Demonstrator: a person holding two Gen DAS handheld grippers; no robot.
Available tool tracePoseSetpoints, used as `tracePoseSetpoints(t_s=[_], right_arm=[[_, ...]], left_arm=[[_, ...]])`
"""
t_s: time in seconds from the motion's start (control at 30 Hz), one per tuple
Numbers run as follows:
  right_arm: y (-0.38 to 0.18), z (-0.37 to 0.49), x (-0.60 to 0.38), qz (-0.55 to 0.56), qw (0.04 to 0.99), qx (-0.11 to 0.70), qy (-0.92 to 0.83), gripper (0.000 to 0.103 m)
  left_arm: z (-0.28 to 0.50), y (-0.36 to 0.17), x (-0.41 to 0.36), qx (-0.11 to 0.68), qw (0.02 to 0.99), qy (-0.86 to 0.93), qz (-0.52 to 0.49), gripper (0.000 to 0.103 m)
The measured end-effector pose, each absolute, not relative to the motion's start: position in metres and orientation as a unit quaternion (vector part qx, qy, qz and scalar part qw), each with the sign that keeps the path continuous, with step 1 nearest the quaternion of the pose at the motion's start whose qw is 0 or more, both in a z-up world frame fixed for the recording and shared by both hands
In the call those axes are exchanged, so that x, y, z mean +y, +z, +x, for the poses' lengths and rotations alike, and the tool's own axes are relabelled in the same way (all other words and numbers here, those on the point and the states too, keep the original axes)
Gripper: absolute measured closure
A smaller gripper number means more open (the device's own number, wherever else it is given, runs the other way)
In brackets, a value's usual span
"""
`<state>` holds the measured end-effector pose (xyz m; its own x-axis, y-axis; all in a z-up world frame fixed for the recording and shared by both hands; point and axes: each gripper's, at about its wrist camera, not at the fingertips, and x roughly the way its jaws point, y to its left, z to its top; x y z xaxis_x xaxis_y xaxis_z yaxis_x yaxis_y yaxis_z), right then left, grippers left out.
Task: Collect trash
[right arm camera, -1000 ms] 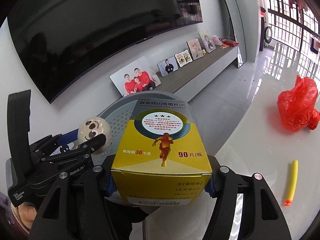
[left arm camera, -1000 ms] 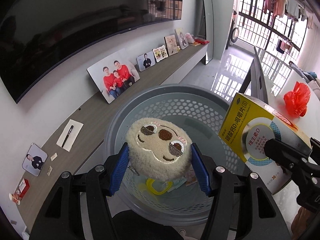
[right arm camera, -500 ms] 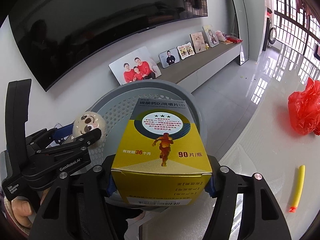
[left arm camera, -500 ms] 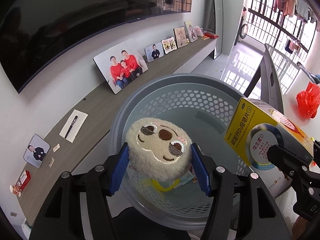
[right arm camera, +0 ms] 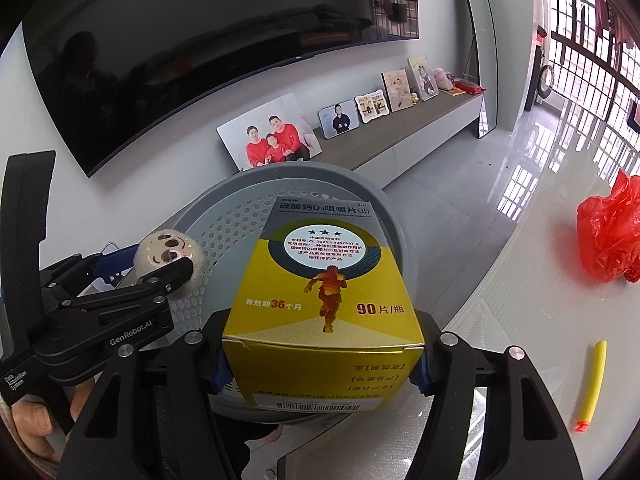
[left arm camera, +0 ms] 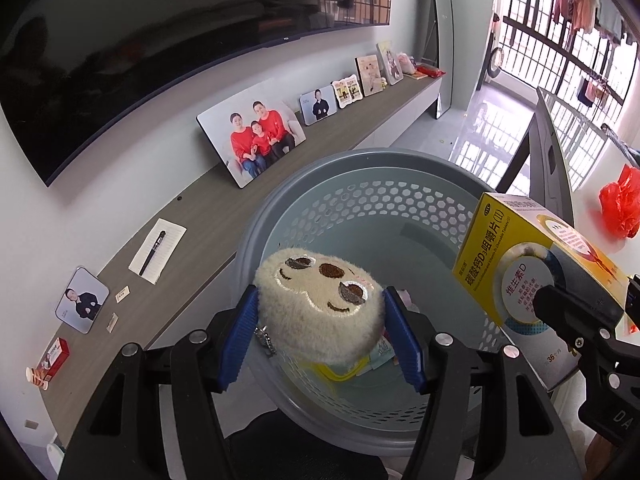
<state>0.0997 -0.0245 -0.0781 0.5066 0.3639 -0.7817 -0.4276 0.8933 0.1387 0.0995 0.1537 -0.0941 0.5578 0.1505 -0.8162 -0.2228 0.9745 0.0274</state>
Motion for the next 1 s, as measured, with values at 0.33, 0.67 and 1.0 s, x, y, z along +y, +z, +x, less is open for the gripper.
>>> tracePoseSetpoints(t_s=[0.33, 0.67, 1.0], right_arm=[[-0.0765, 0.0988, -0.0224, -0.035, 0.868, 0.437, 0.232, 0.038], [-0.0725, 0.0982, -0.0226, -0.032, 0.871, 0.432, 0.233, 0.038], [-0.0733, 0.0971, -0.0232, -0.032, 0.872, 0.429, 0.233, 0.038]], left_arm=[[0.0969, -0.0905, 0.1585, 0.453, 0.882, 0.119, -0.040, 0.027], [0.0942, -0.0886, 0.1611, 0.454, 0.881, 0.125, -0.041, 0.026], [0.0908, -0.0868, 0.1618, 0.452, 0.882, 0.130, -0.039, 0.025]])
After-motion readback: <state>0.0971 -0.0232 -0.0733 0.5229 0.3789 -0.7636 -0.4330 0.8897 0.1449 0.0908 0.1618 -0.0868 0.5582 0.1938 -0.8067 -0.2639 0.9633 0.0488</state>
